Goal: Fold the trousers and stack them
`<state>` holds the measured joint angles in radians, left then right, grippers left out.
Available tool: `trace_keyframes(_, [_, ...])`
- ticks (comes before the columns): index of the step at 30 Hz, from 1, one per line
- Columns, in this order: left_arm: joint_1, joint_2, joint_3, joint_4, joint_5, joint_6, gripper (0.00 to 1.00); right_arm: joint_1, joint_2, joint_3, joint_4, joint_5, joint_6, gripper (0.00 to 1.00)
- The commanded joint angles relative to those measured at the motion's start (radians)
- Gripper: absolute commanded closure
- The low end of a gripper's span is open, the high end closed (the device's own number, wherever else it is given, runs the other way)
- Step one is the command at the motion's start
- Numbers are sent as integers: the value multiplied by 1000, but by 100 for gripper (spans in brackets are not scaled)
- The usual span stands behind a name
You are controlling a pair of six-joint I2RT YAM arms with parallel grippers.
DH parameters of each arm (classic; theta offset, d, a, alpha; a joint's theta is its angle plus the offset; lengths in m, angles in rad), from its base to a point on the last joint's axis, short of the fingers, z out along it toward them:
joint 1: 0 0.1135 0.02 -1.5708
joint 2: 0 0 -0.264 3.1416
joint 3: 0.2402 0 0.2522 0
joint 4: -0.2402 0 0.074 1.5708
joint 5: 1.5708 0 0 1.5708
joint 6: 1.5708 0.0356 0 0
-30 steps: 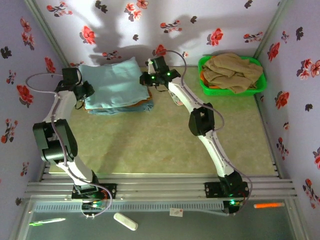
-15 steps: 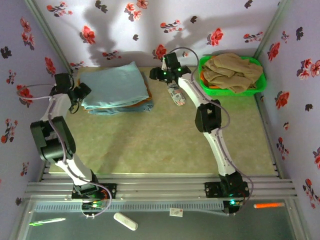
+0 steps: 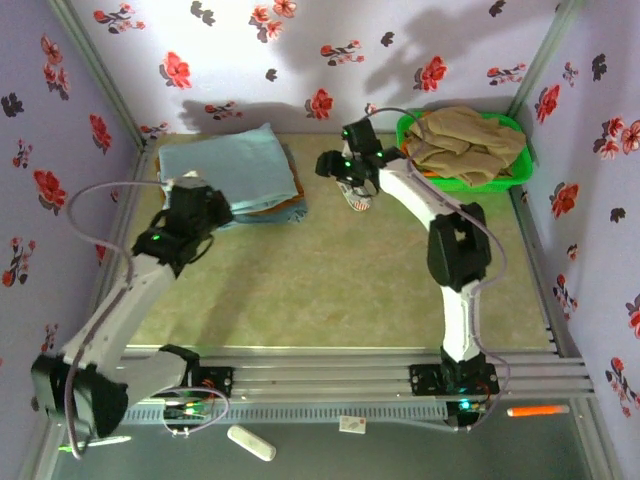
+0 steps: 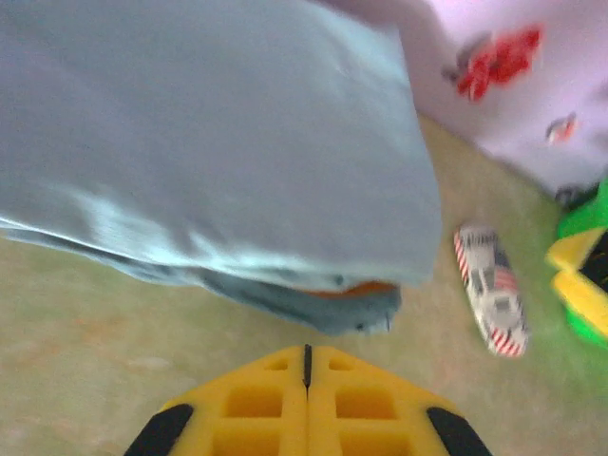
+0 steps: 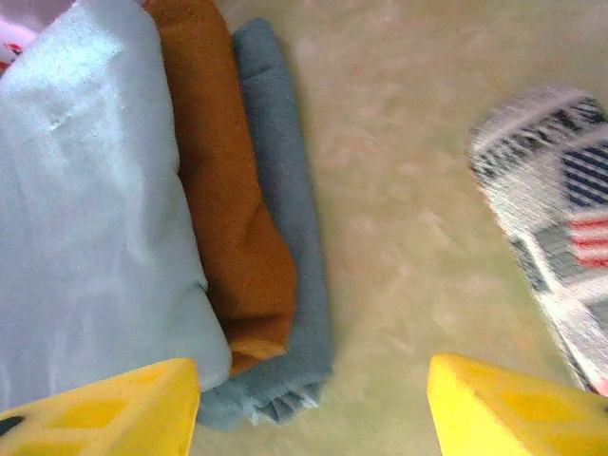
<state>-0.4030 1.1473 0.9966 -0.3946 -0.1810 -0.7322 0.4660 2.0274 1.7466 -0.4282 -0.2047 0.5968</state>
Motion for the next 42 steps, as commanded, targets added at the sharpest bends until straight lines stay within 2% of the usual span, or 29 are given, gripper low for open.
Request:
trace_keyframes(1, [-131, 218, 38, 41, -87, -28, 100, -48, -178, -214, 171, 67, 70, 30])
trace_keyframes(3, [-181, 355, 90, 75, -77, -25, 100, -73, -252, -328, 202, 51, 79, 27])
trace_keyframes(6, [-207, 561, 199, 85, -63, -14, 100, -97, -323, -428, 171, 16, 48, 25])
trace_keyframes(11, [-227, 824, 386, 81, -41, -3, 83, -147, -448, -593, 199, -16, 65, 20])
trace_keyframes(14, [-218, 900, 439, 63, -38, -7, 73, -154, -502, -663, 210, -36, 69, 19])
trace_keyframes(16, [-188, 925, 440, 59, -38, -15, 73, -161, -522, -680, 193, -38, 52, 19])
trace_keyframes(19, [-80, 931, 382, 96, 41, -54, 86, -182, -559, -711, 200, -52, 55, 19])
trace_keyframes(22, [40, 893, 293, 163, 135, -77, 89, -188, -597, -735, 203, -68, 57, 19])
trace_keyframes(28, [213, 888, 295, 114, 246, -17, 95, -191, -661, -780, 186, -56, 46, 19])
trace_keyframes(34, [311, 902, 376, 14, 303, 117, 96, -192, -699, -786, 176, -63, 49, 19])
trace_keyframes(40, [336, 930, 468, -71, 331, 217, 98, -193, -731, -764, 123, -54, 25, 19])
trace_keyframes(42, [337, 907, 441, -52, 344, 211, 98, -196, -753, -765, 103, -49, 15, 19])
